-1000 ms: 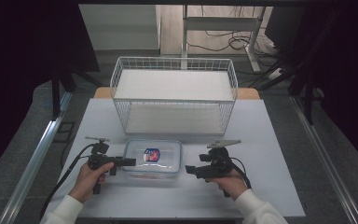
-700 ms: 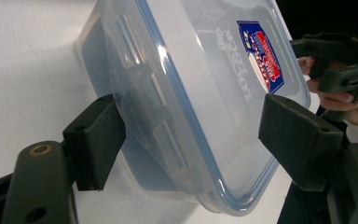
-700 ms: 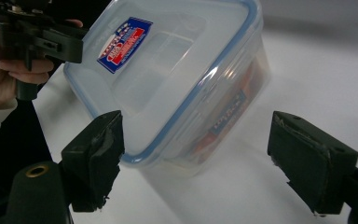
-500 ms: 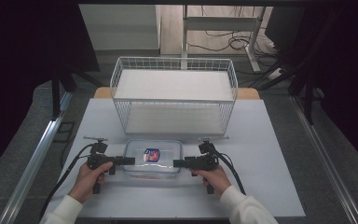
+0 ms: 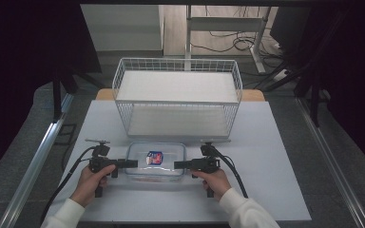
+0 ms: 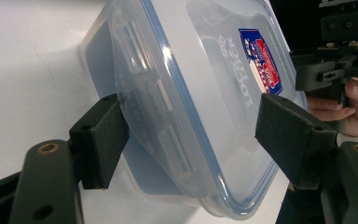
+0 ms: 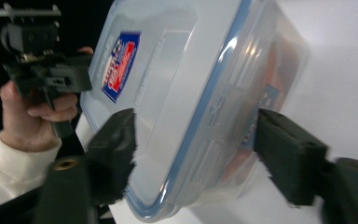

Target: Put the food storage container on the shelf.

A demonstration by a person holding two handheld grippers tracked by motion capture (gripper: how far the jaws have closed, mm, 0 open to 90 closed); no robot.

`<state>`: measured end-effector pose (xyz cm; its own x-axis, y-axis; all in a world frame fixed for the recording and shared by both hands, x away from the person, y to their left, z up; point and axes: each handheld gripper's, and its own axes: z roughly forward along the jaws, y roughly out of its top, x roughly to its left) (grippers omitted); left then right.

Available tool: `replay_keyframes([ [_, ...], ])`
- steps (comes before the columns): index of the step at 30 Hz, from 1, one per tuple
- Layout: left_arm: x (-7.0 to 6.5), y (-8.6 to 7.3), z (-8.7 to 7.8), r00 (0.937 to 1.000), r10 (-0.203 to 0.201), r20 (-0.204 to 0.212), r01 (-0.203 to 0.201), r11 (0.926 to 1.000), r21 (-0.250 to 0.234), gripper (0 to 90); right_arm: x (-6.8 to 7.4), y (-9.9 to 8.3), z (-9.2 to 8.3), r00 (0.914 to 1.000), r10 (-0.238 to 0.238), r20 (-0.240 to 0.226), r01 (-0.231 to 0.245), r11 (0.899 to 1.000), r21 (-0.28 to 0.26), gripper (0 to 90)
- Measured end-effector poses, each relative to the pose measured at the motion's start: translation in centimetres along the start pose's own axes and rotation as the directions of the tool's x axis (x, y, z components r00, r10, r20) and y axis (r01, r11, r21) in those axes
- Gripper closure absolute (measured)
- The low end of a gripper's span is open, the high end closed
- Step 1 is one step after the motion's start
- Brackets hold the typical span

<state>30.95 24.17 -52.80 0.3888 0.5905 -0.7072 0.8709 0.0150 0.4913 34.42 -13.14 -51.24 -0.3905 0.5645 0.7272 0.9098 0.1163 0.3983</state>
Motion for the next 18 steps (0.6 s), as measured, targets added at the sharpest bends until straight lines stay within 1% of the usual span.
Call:
replay_keyframes([
  [1,0.0,0.0,0.0,1.0000,0.000,0.000,0.000,1.0000,0.000,25.8,0.0,0.0,-0.1,1.0000,-0.001,-0.001,0.001,1.000,-0.006,38.2],
  [8,-0.2,-0.1,-0.2,1.0000,0.007,-0.002,-0.007,1.0000,-0.003,26.8,-0.1,0.1,-0.4,0.9995,0.025,-0.016,-0.025,1.000,-0.007,41.5],
  [12,-0.3,-0.3,-0.4,0.9999,0.015,-0.003,-0.015,0.9998,-0.012,28.8,0.0,0.0,-0.5,0.9995,0.024,-0.021,-0.024,1.000,-0.011,43.4],
  [14,-0.3,-0.4,-0.7,0.9998,0.016,0.006,-0.016,0.9997,-0.020,30.7,0.1,0.0,-0.6,0.9997,0.017,-0.018,-0.017,1.000,-0.018,44.3],
  [15,-0.2,-0.6,-0.8,0.9998,0.016,0.010,-0.016,0.9996,-0.025,33.1,0.2,-0.2,-0.7,0.9997,0.013,-0.020,-0.014,1.000,-0.024,46.6],
  [16,-0.3,-0.8,-1.0,0.9996,0.025,0.015,-0.024,0.9992,-0.033,34.3,0.2,-0.3,-0.8,0.9997,0.010,-0.020,-0.011,1.000,-0.028,47.3],
  [17,-0.3,-0.8,-1.0,0.9996,0.025,0.015,-0.024,0.9992,-0.033,34.9,0.2,-0.3,-0.8,0.9997,0.010,-0.020,-0.011,1.000,-0.028,47.3],
  [18,-0.5,-0.9,-1.1,0.9996,0.028,0.010,-0.028,0.9990,-0.036,34.9,0.3,-0.4,-0.9,0.9998,0.000,-0.019,-0.001,0.999,-0.034,47.8],
])
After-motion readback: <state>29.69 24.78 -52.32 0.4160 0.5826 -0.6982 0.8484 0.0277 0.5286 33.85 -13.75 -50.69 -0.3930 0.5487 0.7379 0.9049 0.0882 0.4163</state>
